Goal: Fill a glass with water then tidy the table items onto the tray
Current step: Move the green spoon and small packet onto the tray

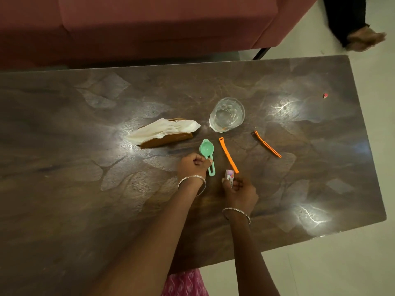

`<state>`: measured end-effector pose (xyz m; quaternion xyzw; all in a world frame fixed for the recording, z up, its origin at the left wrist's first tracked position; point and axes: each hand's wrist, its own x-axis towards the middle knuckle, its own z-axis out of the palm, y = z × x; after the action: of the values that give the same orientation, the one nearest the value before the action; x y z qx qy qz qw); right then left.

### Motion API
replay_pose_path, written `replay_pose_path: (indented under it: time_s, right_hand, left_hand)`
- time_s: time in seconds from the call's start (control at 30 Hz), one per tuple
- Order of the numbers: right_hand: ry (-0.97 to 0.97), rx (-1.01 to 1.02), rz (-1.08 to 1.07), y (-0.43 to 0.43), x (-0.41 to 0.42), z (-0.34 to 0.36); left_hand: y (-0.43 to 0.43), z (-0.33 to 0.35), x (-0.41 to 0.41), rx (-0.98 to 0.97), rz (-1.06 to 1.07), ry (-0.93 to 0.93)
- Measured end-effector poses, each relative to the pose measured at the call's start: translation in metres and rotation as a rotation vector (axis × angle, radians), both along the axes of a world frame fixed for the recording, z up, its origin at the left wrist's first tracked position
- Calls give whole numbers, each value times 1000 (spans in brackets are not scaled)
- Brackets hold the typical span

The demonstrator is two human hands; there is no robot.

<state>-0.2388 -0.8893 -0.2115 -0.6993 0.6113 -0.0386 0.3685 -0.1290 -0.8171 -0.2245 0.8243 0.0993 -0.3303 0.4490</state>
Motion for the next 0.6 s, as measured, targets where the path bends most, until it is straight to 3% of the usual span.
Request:
replay_pose_path:
  time_s: [0.23,0.43,0.6]
  right_hand:
    - [-91,22,17,64,-13,37]
    - [-199,65,162,150,-10,87]
    - [-224,115,333,245,-10,127]
  left_hand:
    - [105,34,-32,-102,195,184]
    - [223,86,-58,-311,302,156]
    - [325,132,-79,-345,410,100]
